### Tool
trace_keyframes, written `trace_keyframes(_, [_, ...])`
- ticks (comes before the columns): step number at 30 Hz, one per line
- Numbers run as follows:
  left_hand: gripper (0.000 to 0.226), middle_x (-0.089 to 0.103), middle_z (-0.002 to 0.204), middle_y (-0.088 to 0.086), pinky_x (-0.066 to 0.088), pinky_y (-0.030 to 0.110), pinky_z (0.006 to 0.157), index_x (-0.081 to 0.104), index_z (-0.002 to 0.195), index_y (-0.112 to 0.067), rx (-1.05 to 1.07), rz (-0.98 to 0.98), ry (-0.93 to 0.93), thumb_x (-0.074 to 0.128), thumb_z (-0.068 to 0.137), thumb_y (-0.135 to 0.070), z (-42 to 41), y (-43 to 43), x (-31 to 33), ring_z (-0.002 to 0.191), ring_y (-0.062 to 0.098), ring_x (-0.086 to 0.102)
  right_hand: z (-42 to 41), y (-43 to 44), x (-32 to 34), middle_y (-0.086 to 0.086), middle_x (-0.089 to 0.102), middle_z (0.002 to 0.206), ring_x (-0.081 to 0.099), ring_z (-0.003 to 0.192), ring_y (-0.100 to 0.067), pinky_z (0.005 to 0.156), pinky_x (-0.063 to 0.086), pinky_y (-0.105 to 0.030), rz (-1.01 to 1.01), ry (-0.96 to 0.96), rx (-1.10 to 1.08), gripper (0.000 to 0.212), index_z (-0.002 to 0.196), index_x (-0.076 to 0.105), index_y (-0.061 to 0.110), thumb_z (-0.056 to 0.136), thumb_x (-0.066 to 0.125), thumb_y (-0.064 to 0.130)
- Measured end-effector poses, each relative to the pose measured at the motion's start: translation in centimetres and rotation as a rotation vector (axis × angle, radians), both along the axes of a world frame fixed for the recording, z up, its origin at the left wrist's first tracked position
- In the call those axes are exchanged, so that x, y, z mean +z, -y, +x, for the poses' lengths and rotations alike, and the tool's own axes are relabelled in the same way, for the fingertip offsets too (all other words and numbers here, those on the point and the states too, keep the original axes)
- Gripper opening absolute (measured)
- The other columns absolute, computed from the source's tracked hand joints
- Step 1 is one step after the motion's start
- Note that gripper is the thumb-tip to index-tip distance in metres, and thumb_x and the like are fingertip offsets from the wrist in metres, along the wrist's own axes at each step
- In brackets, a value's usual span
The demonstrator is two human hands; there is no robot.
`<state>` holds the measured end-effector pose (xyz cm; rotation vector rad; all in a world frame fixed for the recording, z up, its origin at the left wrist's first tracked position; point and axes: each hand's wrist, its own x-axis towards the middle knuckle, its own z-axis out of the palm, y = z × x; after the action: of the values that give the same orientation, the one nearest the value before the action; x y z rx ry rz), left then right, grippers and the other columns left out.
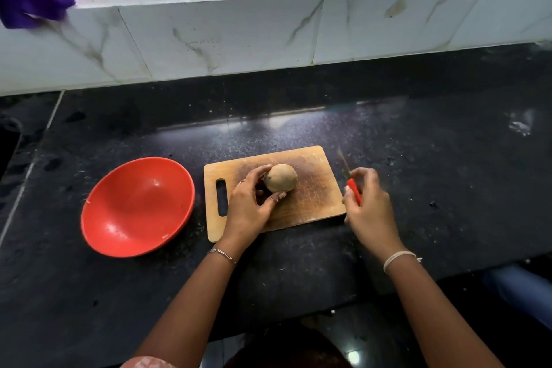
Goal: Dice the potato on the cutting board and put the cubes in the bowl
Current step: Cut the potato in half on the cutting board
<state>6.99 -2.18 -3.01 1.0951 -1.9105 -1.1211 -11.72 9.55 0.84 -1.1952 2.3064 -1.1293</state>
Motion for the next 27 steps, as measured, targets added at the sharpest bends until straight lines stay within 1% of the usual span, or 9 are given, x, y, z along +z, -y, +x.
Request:
trace_keyframes(2, [0.058, 0.058, 0.121, -0.014, 0.052, 0.027, 0.093, 0.055, 0.126, -0.027, 0.009, 0.007, -0.009, 0.081, 0.075, -0.019, 0.0, 0.0, 0.0, 0.111, 0.006, 0.056, 2.1, -0.2, 0.4, 0.002, 0.061, 0.081, 0.058, 0.062, -0.013, 0.057, 0.047, -0.031, -0.019, -0.042, 0.163, 0.045, 0.135, 0.042, 0.028, 0.095, 0.051, 0.008])
trace_keyframes(4, [0.057, 0.060, 0.122, -0.013, 0.052, 0.027, 0.093, 0.057, 0.126, -0.027, 0.016, 0.000, -0.015, 0.081, 0.075, -0.020, -0.1, 0.1, 0.0, 0.111, 0.005, 0.057, 4.1, -0.4, 0.2, 0.006, 0.058, 0.080, 0.053, 0.062, -0.012, 0.059, 0.046, -0.029, -0.006, -0.114, 0.273, 0.060, 0.147, 0.033, 0.035, 0.096, 0.050, 0.009])
trace_keyframes(9, [0.057, 0.062, 0.118, -0.013, 0.053, 0.030, 0.090, 0.058, 0.126, -0.030, 0.046, -0.029, -0.005, 0.082, 0.075, -0.024, -0.1, 0.0, -0.5, 0.106, 0.006, 0.058, 6.3, -0.6, -0.8, 0.002, 0.054, 0.082, 0.054, 0.069, -0.022, 0.062, 0.048, -0.042, 0.047, -0.243, 0.331, 0.067, 0.150, 0.022, 0.038, 0.095, 0.048, 0.011])
trace_keyframes(14, [0.058, 0.063, 0.116, -0.010, 0.050, 0.024, 0.090, 0.057, 0.127, -0.033, 0.091, -0.027, 0.027, 0.082, 0.075, -0.028, -0.2, -0.2, -0.5, 0.104, 0.003, 0.056, 7.1, -0.8, -0.3, 0.004, 0.045, 0.086, 0.054, 0.061, -0.019, 0.052, 0.046, -0.037, 0.108, -0.359, 0.361, 0.065, 0.153, 0.018, 0.026, 0.096, 0.047, 0.014])
trace_keyframes(16, [0.058, 0.063, 0.118, -0.011, 0.050, 0.025, 0.090, 0.057, 0.127, -0.034, 0.103, -0.034, 0.033, 0.081, 0.075, -0.028, -0.3, -0.2, -0.5, 0.106, 0.003, 0.056, 7.2, -0.8, -0.5, 0.002, 0.044, 0.091, 0.055, 0.057, -0.020, 0.049, 0.046, -0.037, 0.168, -0.414, 0.388, 0.065, 0.152, 0.024, 0.019, 0.093, 0.050, 0.011])
trace_keyframes(19, [0.058, 0.063, 0.117, -0.013, 0.051, 0.028, 0.088, 0.057, 0.126, -0.037, 0.117, -0.030, 0.047, 0.082, 0.074, -0.028, -0.3, -0.3, -0.6, 0.104, 0.005, 0.057, 7.3, -1.0, -0.5, -0.002, 0.047, 0.089, 0.053, 0.044, -0.018, 0.038, 0.042, -0.031, 0.243, -0.585, 0.379, 0.059, 0.130, 0.055, 0.006, 0.074, 0.070, -0.001])
trace_keyframes(21, [0.057, 0.063, 0.117, -0.014, 0.052, 0.030, 0.086, 0.056, 0.125, -0.040, 0.124, -0.032, 0.055, 0.081, 0.075, -0.030, -0.4, -0.4, -0.7, 0.103, 0.006, 0.057, 7.4, -1.0, -0.2, -0.003, 0.045, 0.083, 0.048, 0.039, -0.015, 0.033, 0.039, -0.028, 0.237, -0.630, 0.368, 0.064, 0.129, 0.056, 0.004, 0.067, 0.067, -0.006])
trace_keyframes(25, [0.055, 0.063, 0.118, -0.014, 0.053, 0.031, 0.086, 0.057, 0.128, -0.035, 0.138, -0.047, 0.072, 0.078, 0.077, -0.031, -0.5, -0.5, -1.0, 0.103, 0.006, 0.058, 7.9, -0.4, 0.3, -0.003, 0.043, 0.077, 0.044, 0.038, -0.012, 0.032, 0.038, -0.027, 0.245, -0.582, 0.362, 0.081, 0.148, 0.035, 0.010, 0.072, 0.060, -0.002])
trace_keyframes(27, [0.055, 0.063, 0.117, -0.012, 0.052, 0.029, 0.085, 0.057, 0.129, -0.034, 0.144, -0.051, 0.075, 0.077, 0.078, -0.029, -0.5, -0.6, -0.8, 0.101, 0.006, 0.057, 7.9, -0.4, 0.6, -0.001, 0.038, 0.088, 0.045, 0.052, -0.013, 0.047, 0.043, -0.028, 0.270, -0.581, 0.404, 0.084, 0.154, 0.002, 0.020, 0.087, 0.051, 0.002])
